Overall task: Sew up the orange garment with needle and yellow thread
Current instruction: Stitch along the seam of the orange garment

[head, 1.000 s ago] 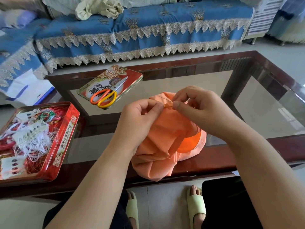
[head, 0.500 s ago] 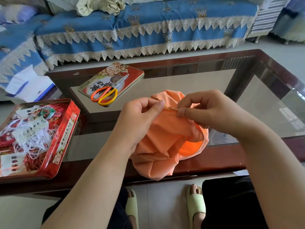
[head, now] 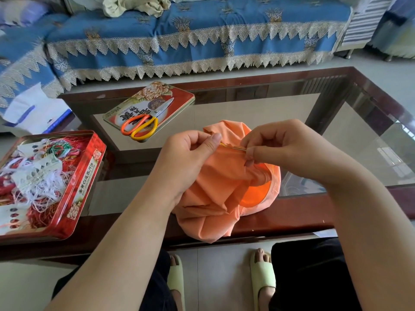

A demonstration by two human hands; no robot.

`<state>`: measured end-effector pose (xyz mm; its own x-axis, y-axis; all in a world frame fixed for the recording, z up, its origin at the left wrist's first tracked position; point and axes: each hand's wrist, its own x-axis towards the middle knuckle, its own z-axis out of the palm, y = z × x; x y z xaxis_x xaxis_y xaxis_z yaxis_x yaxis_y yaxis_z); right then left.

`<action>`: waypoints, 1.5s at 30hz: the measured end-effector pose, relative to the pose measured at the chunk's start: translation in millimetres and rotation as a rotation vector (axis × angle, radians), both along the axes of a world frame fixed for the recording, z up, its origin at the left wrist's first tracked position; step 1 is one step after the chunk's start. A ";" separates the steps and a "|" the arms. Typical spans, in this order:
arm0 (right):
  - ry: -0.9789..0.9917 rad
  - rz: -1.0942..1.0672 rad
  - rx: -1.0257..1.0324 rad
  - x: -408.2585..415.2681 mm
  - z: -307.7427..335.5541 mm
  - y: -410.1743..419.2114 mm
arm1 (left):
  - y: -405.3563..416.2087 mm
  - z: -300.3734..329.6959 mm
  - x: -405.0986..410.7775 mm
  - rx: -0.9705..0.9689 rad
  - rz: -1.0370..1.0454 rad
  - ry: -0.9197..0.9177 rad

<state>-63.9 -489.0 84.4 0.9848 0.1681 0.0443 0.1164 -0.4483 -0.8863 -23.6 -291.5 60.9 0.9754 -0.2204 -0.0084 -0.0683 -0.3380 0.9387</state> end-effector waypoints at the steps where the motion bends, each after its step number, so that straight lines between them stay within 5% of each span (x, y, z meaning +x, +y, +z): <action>1: -0.005 -0.007 -0.009 0.4 -0.1 -0.2 | 0.0 0.1 0.0 0.002 0.002 -0.001; 39: -0.539 -0.513 -0.420 -2.1 -25.5 58.5 | -10.7 -0.9 -7.4 -0.040 0.119 -0.196; 45: -0.393 -0.481 -0.395 -0.6 -25.8 59.0 | -9.3 -1.3 -6.8 0.003 0.068 -0.318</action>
